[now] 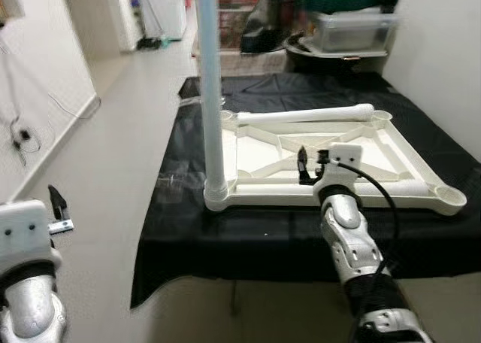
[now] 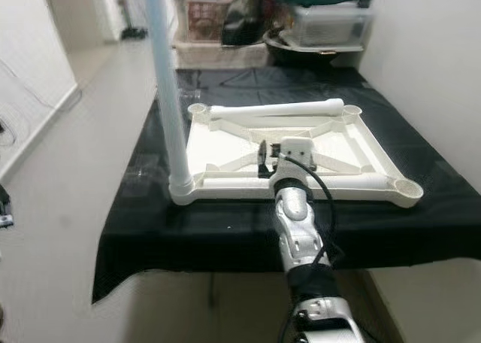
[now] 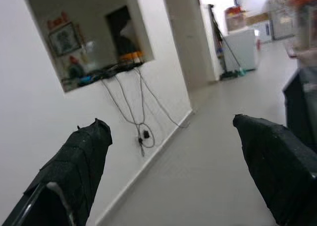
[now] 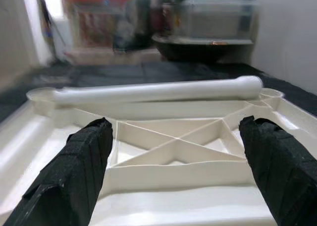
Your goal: Building children table
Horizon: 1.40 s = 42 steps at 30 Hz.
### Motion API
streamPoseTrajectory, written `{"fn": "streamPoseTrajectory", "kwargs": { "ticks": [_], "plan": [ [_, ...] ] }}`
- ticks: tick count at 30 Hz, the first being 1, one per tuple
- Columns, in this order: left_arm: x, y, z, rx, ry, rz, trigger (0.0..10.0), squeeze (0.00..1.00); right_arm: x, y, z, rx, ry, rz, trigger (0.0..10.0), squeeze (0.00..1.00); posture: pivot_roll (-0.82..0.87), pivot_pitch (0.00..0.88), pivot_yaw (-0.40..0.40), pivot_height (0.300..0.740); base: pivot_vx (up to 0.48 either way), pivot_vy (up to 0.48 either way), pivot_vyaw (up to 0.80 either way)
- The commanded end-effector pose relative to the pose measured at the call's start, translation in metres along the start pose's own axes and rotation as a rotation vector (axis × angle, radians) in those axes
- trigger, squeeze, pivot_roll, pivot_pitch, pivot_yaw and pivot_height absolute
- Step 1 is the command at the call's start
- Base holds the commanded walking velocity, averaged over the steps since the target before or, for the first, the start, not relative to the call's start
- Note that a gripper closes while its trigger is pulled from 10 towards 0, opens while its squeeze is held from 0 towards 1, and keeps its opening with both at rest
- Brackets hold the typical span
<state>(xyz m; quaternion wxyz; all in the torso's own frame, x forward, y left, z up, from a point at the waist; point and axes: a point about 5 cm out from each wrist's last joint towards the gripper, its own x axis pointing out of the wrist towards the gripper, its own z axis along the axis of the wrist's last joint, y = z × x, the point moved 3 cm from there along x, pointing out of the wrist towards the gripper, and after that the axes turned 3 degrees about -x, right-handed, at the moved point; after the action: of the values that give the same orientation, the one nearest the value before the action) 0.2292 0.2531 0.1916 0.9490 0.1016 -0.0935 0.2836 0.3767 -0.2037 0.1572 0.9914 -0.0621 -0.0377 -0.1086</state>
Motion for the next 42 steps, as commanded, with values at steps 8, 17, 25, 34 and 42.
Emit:
{"fn": "streamPoseTrajectory", "kwargs": {
  "ticks": [8, 17, 25, 34, 42],
  "plan": [
    [0.000, 0.018, -0.004, 0.040, 0.013, 0.074, 10.0, 0.00, 0.001, 0.026, 0.012, 0.025, -0.037, 0.064, 10.0, 0.00, 0.02, 0.000, 0.004, 0.740, 0.196, 0.000, 0.00],
    [-0.001, 0.018, -0.004, 0.036, 0.018, 0.061, 10.0, 0.00, 0.004, 0.022, 0.015, 0.026, -0.048, 0.042, 10.0, 0.00, 0.02, 0.000, 0.001, 0.740, 0.000, 0.000, 0.00],
    [-0.020, -0.027, -0.016, -0.087, 0.086, -0.232, 10.0, 0.00, 0.010, 0.009, 0.013, 0.043, -0.033, 0.009, 10.0, 0.00, 0.03, 0.010, -0.002, 0.740, 0.000, 0.000, 0.00],
    [-0.045, -0.056, -0.025, -0.150, 0.149, -0.416, 10.0, 0.00, 0.020, -0.046, 0.026, 0.013, -0.086, 0.010, 10.0, 0.00, 0.01, 0.021, 0.004, 0.740, 0.000, 0.000, 0.00],
    [-0.063, -0.072, -0.036, -0.200, 0.214, -0.576, 10.0, 0.00, -0.003, -0.075, 0.026, 0.063, -0.048, 0.443, 10.0, 0.00, -0.02, 0.033, 0.044, 0.740, 0.000, 0.000, 0.00]
  ]
}}
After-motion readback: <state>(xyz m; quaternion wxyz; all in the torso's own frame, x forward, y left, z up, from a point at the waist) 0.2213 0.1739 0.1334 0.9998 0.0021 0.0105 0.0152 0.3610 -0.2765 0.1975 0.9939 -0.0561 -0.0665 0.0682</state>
